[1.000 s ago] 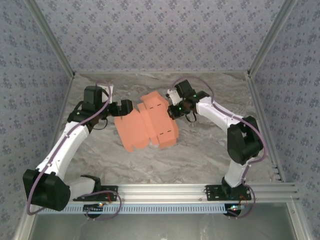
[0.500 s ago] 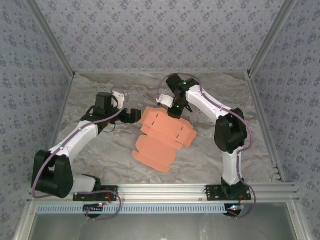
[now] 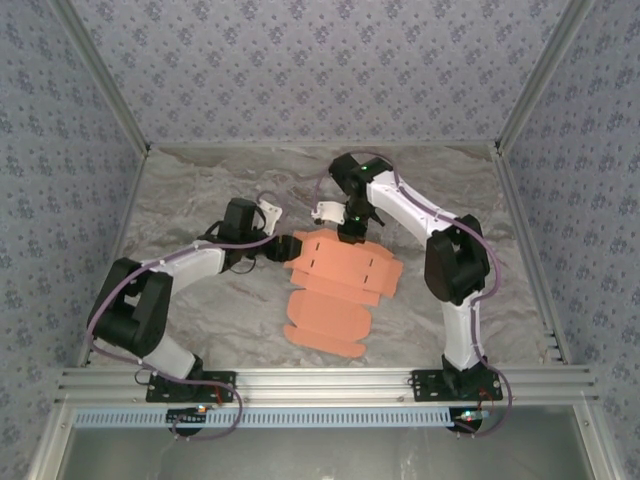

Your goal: Fold the paper box

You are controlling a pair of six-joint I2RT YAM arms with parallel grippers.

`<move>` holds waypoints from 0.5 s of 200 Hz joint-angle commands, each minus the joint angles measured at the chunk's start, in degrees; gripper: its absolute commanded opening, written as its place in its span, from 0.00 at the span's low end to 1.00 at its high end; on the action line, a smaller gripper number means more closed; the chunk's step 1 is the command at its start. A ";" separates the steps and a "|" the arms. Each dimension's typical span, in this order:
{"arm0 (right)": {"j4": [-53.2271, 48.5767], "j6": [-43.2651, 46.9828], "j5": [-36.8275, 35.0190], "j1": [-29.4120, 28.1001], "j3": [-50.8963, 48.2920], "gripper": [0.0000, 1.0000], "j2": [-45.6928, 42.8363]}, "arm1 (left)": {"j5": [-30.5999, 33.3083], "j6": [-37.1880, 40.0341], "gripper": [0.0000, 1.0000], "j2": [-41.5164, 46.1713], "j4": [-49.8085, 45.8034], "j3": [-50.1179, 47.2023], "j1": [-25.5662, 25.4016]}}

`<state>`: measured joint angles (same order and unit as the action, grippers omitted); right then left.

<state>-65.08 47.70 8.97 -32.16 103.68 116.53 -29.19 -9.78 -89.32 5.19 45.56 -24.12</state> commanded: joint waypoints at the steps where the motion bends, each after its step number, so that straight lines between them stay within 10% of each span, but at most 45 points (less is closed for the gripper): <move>1: -1.35 4.73 0.79 0.61 1.75 0.06 0.74 | -3.03 0.56 0.55 0.84 4.89 -0.88 -0.14; 73: 4.93 1.45 1.30 2.38 1.59 0.18 -1.21 | -15.53 4.30 0.00 -1.04 5.14 0.70 -0.05; 95: 7.46 -5.50 6.21 4.53 0.67 0.44 -4.08 | -13.53 -0.57 0.00 -1.95 7.68 0.55 -0.04; 100: 7.59 -7.39 7.98 5.38 0.65 0.69 -4.78 | -13.03 -2.33 0.00 -1.99 9.22 0.12 -0.05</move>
<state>-60.40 45.76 10.61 -29.32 103.77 116.29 -40.47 -7.79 -90.19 10.00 44.36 -24.12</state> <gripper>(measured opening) 0.433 0.045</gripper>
